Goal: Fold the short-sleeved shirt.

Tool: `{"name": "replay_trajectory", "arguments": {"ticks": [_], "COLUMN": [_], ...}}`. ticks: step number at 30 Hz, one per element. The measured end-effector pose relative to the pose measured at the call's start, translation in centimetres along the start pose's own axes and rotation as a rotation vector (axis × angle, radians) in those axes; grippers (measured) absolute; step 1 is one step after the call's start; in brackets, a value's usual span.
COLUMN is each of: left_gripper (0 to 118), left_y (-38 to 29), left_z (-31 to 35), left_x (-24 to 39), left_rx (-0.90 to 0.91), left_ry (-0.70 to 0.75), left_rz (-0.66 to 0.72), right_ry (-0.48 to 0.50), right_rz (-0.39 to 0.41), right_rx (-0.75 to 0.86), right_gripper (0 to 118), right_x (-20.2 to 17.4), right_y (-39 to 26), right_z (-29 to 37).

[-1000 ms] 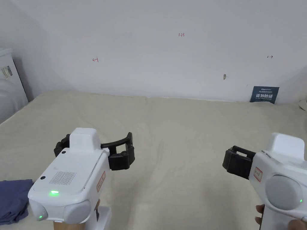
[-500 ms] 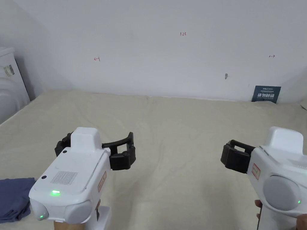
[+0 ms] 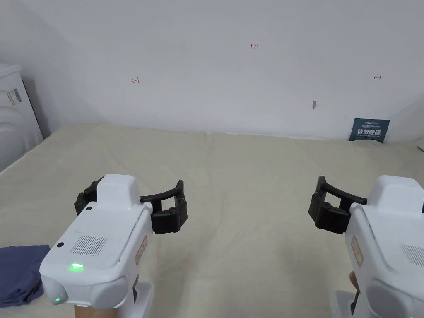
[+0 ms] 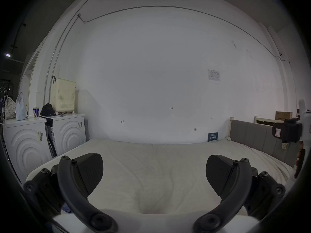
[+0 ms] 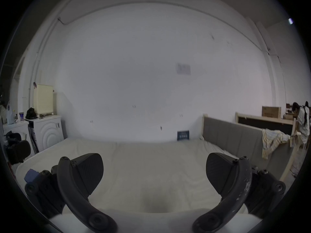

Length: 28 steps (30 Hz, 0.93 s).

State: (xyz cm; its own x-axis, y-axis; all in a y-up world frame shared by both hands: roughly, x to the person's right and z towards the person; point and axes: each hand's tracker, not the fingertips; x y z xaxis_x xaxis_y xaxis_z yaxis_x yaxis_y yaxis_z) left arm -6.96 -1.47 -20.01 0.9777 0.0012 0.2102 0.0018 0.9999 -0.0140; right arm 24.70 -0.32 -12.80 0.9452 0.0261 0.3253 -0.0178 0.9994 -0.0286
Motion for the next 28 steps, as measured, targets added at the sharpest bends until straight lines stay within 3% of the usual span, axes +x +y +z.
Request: {"name": "replay_trajectory", "arguments": {"ticks": [28], "left_gripper": [118], "left_y": [0.07], "left_z": [-0.48], "left_x": [-0.13], "left_rx": [0.008], "left_ry": [0.011], "left_rz": [0.002], "right_ry": [0.028], "right_rz": [0.016], "right_rx": [0.029], "right_gripper": [118], "right_x": [0.17], "right_y": [-0.61], "right_z": [0.62]}}
